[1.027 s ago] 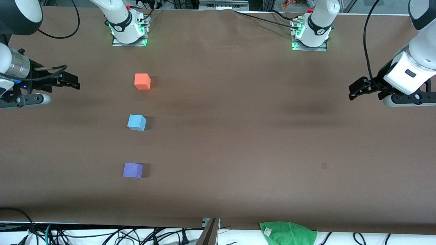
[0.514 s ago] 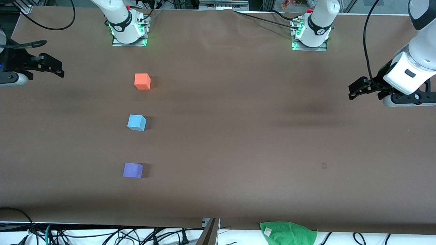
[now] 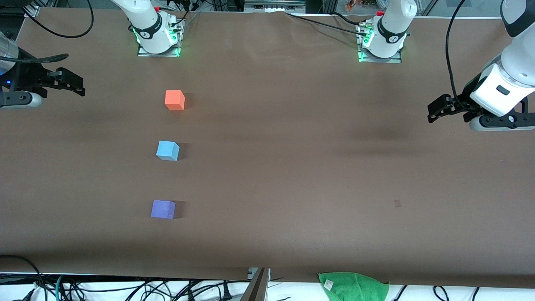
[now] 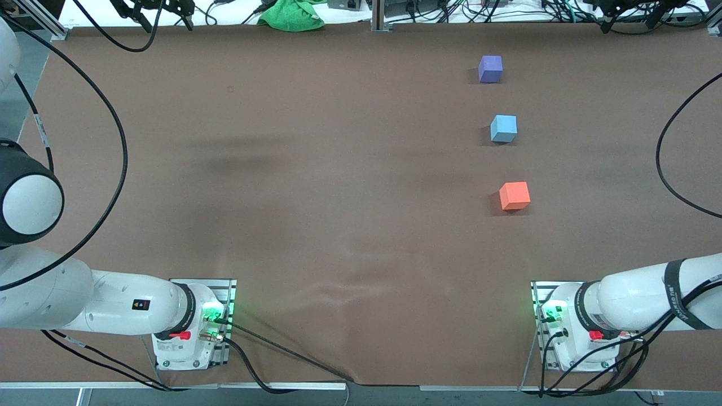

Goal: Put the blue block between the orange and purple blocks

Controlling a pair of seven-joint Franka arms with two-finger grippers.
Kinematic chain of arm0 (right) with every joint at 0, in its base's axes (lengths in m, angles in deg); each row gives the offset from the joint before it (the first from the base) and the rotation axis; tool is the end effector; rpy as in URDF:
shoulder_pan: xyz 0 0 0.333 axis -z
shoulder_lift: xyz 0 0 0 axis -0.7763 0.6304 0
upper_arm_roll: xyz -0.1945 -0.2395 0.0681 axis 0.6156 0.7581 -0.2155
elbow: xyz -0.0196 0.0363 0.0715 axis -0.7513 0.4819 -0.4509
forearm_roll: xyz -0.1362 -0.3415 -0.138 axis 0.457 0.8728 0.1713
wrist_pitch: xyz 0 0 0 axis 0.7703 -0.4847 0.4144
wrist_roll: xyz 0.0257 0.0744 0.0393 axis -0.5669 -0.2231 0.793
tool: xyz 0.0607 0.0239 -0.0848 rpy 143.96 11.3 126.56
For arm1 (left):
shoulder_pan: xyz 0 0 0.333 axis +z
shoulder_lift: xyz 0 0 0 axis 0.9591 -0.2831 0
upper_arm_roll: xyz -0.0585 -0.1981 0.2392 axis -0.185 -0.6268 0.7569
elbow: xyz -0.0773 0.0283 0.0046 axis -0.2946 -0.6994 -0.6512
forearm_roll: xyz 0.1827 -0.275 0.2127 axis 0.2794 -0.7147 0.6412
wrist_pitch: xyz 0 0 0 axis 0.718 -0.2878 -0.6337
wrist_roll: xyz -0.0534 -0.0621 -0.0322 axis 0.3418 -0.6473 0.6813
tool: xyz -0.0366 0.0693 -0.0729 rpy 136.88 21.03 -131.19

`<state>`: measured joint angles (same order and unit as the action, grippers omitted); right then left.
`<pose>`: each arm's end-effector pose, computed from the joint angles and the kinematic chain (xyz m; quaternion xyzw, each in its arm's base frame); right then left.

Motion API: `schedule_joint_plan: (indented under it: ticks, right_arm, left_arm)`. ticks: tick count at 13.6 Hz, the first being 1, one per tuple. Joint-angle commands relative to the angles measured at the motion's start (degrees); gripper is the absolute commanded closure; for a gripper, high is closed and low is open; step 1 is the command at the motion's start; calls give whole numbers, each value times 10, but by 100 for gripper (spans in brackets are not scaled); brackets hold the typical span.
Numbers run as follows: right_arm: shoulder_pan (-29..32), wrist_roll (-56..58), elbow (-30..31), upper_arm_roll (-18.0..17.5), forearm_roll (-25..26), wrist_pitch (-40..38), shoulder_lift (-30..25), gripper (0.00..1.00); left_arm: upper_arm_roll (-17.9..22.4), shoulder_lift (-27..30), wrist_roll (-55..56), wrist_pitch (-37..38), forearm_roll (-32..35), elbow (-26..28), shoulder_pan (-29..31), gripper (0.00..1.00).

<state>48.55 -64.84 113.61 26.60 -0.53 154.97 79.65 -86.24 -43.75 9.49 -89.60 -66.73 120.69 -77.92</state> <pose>0.5522 0.0276 0.6066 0.9972 0.0370 -0.0621 0.0169 0.5737 -0.0554 0.5828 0.9995 0.0297 -0.0016 0.0043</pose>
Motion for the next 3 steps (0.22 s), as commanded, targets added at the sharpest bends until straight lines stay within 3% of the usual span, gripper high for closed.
schedule_joint_plan:
  ticks: [1, 3]
  right_arm:
    - [10, -4, 1, -6, 11, -3, 3, 0]
    - [10, -2, 1, -6, 11, -1, 3, 0]
  left_arm:
    - [-2, -8, -1, 14, 2, -17, 1, 0]
    - [-2, -8, -1, 14, 2, -17, 1, 0]
